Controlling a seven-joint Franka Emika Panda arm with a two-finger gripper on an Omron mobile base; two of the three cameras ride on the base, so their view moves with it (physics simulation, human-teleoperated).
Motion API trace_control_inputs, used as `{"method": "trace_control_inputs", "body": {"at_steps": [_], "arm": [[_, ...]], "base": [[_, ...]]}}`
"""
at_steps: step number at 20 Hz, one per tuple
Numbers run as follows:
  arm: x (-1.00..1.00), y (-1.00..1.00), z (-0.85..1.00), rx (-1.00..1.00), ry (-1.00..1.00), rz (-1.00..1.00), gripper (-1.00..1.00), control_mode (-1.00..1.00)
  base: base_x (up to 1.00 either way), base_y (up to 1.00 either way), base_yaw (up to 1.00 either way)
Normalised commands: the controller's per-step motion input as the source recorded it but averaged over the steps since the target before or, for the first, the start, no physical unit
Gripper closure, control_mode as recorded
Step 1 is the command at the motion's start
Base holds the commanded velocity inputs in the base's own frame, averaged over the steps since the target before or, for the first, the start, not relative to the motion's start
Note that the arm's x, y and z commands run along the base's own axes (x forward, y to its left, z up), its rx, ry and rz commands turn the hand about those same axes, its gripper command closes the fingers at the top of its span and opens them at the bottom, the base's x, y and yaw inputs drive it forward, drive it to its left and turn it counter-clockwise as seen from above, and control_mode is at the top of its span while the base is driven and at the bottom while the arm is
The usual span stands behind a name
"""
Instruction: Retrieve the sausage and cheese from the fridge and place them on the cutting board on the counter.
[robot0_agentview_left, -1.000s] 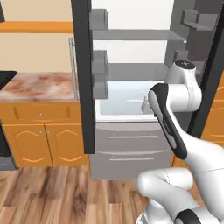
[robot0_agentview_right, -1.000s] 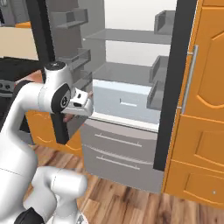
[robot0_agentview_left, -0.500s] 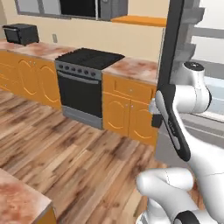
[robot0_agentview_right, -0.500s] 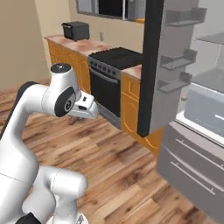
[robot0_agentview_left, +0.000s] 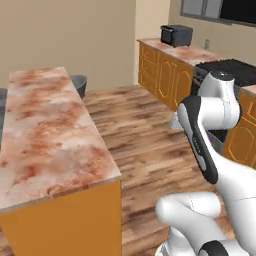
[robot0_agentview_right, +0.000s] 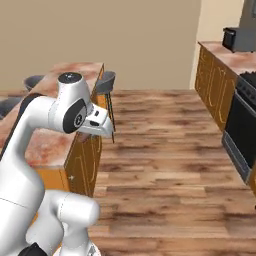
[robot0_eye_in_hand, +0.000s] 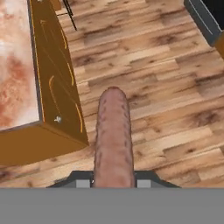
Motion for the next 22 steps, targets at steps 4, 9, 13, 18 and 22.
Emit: {"method": "trace_control_inputs", "body": {"at_steps": [4, 9, 13, 18, 22], "arm": [[0.0, 0.0, 0.0, 0.0, 0.0, 0.0, 1.0, 1.0], [0.0, 0.0, 0.0, 0.0, 0.0, 0.0, 1.0, 1.0], [0.0, 0.0, 0.0, 0.0, 0.0, 0.0, 1.0, 1.0], [0.0, 0.0, 0.0, 0.0, 0.0, 0.0, 1.0, 1.0], [0.0, 0.0, 0.0, 0.0, 0.0, 0.0, 1.0, 1.0]], "base": [[-0.15, 0.0, 1.0], [-0.02, 0.0, 1.0], [-0.02, 0.0, 1.0], [-0.17, 0.08, 1.0], [0.0, 0.44, 0.9]]}}
